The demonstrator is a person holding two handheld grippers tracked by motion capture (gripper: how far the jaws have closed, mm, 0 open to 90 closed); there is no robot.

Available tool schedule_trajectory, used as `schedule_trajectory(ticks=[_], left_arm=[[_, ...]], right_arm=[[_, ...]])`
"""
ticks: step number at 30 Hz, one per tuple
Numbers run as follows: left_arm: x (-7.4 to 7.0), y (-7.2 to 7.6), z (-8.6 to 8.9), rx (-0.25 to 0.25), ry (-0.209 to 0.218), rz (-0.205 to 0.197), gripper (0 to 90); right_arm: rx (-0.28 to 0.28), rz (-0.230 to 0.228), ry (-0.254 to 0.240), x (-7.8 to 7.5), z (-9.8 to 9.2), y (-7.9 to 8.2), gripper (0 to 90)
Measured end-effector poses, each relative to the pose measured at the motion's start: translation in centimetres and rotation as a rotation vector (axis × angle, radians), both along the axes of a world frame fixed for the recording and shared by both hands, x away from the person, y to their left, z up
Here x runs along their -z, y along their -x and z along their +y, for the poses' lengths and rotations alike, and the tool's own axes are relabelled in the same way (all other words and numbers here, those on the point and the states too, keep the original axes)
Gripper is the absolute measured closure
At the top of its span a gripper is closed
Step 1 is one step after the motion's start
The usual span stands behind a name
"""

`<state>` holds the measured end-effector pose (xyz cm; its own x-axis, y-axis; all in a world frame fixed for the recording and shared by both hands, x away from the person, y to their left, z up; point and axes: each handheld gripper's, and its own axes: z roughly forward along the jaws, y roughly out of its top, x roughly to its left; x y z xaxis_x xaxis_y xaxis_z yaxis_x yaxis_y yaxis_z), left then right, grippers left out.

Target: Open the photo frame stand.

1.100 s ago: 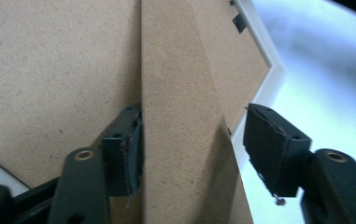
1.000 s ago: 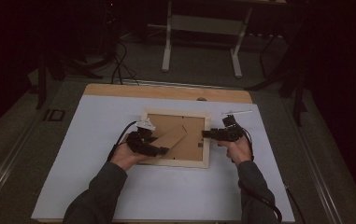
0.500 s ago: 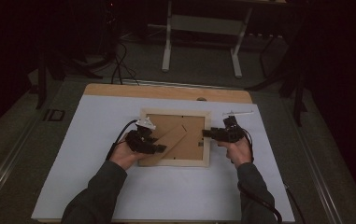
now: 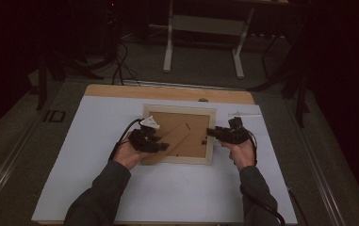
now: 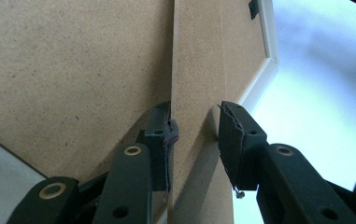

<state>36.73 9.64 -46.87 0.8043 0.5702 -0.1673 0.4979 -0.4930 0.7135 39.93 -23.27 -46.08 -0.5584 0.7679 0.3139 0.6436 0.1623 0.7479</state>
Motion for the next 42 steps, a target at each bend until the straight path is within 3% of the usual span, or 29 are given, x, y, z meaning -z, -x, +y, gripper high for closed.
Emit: schedule_trajectory(ticks=[9,15,28,31,42], left_arm=[[-0.5,-0.2,-0.5,-0.028,-0.05,-0.041,69.3],[-0.7,-0.4,-0.6,-0.043,-0.061,-0.055,70.5],[-0.9,-0.8,-0.8,-0.087,-0.093,-0.081,70.4],[-1.0,-0.9,-1.0,-0.096,-0.112,-0.102,70.2],[-1.2,-0.8,-1.1,-0.115,-0.123,-0.132,70.0]], right_arm=[[0.006,-0.066,0.003,-0.6,0.0,0.5,62.0],[0.007,-0.101,-0.004,-0.9,-0.1,0.7,62.4],[0.003,-0.164,0.044,-1.4,0.4,1.2,62.2],[0.013,-0.171,0.059,-1.5,0.5,1.2,62.2],[0.01,-0.211,0.087,-1.9,0.9,1.4,62.2]])
